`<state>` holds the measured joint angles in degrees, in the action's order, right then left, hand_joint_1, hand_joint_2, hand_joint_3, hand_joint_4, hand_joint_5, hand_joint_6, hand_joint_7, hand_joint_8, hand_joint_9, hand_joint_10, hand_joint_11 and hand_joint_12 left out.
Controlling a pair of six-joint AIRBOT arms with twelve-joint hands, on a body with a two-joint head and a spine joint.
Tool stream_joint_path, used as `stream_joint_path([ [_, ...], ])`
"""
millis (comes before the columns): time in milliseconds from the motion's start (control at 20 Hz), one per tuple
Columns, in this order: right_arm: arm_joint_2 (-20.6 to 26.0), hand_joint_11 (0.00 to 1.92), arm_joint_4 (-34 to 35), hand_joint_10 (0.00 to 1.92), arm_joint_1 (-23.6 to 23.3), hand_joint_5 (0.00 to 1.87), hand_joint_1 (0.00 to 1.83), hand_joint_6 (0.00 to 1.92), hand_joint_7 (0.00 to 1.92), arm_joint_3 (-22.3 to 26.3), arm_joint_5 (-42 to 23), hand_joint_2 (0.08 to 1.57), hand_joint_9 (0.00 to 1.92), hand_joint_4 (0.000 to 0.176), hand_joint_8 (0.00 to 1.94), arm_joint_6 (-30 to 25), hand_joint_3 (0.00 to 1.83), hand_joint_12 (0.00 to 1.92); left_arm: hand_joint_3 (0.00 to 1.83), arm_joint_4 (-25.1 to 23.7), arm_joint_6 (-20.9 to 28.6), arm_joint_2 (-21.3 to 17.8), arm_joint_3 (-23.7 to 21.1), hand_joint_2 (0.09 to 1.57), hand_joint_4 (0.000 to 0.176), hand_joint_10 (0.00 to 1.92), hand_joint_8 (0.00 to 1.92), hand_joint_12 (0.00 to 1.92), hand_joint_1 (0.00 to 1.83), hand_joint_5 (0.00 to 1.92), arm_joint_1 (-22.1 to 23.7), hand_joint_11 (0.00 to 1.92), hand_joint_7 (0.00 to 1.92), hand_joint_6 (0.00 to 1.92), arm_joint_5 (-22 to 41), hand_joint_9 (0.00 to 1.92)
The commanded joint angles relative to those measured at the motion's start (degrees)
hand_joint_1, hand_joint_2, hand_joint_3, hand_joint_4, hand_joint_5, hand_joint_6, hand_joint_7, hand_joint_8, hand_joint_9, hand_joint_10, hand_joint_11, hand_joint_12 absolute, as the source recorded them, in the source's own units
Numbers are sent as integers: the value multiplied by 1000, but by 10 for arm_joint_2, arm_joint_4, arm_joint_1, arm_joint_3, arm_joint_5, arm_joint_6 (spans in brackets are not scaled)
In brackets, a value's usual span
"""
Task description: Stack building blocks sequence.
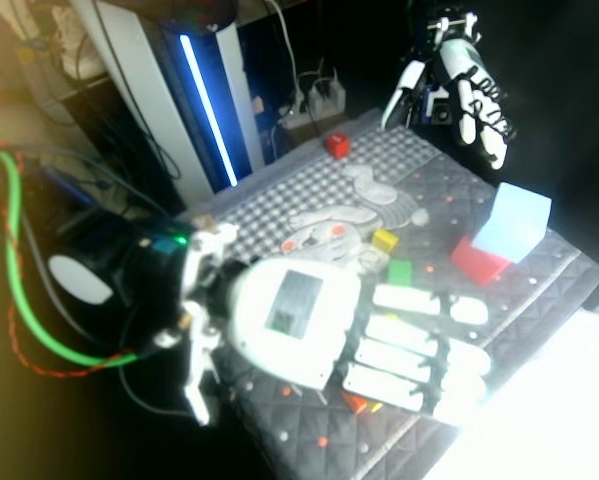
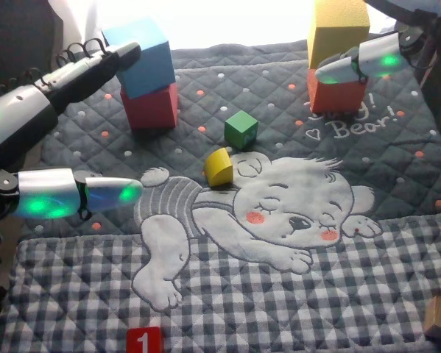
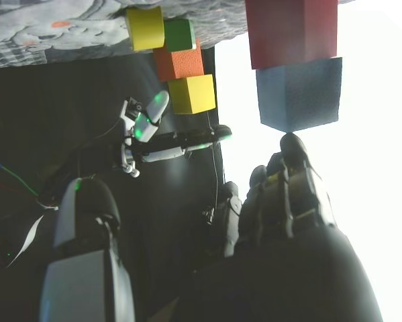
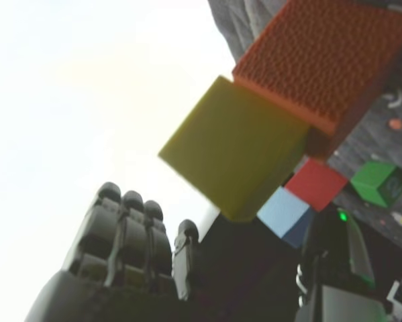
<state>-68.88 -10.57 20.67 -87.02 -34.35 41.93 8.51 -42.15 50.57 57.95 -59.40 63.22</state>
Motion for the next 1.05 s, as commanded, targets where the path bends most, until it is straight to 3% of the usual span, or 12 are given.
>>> stream_joint_path([
  [0,11,0,11,0,0,0,652,0,0,5,-90,863,0,176,0,2,0,1,0,5,5,1,1,968,127,0,0,292,804,42,6,0,0,5,78,0],
  [50,20,0,12,0,7,0,615,0,0,17,-108,860,0,176,0,3,0,0,0,6,5,0,1,955,164,0,0,320,773,29,6,0,0,1,84,0],
  [200,61,0,37,0,50,0,626,0,0,71,-194,857,0,176,0,8,0,0,0,14,5,-4,-6,934,164,0,0,190,724,29,-3,0,0,3,119,0],
  [300,86,0,64,0,97,0,643,0,0,113,-276,862,0,176,0,13,0,0,1,28,0,-12,-16,940,106,0,0,61,616,0,-13,0,0,0,158,0],
  [350,98,0,78,0,127,0,656,0,0,135,-326,842,0,176,0,13,0,0,0,34,-2,-18,-23,891,119,0,0,58,574,0,-20,0,0,0,185,0],
  [450,119,93,101,10,180,0,698,0,0,168,-402,838,48,176,0,13,14,1225,0,42,-4,-27,-35,895,111,0,0,1,706,0,-38,0,0,0,230,0],
  [500,132,3,106,0,205,0,733,0,0,186,-431,880,1,176,0,13,0,48,5,46,-8,-30,-41,911,165,0,0,31,704,0,-45,65,0,0,247,0],
  [650,162,0,138,0,288,0,746,0,0,234,-520,855,0,176,0,13,0,1,0,73,-16,-33,-59,944,162,0,0,392,628,0,-78,22,0,0,310,0],
  [700,167,0,151,0,310,0,721,0,0,244,-542,848,0,176,0,13,0,0,0,82,-16,-32,-61,923,120,0,0,551,579,0,-85,0,0,0,321,0],
  [850,173,0,164,0,356,0,526,0,0,262,-612,1177,0,176,0,2,12,0,30,92,-2,-30,-66,976,80,2,0,645,430,0,-98,0,0,0,360,7],
  [950,177,0,164,0,368,0,130,0,0,268,-663,1214,0,176,0,1,21,0,27,76,18,-27,-61,1083,98,0,0,524,342,0,-88,0,0,0,360,1],
  [1000,181,14,164,0,369,35,97,12,0,274,-666,1189,0,117,0,1,6,7,19,64,26,-24,-57,1167,82,9,0,473,240,0,-76,0,0,0,360,51],
])
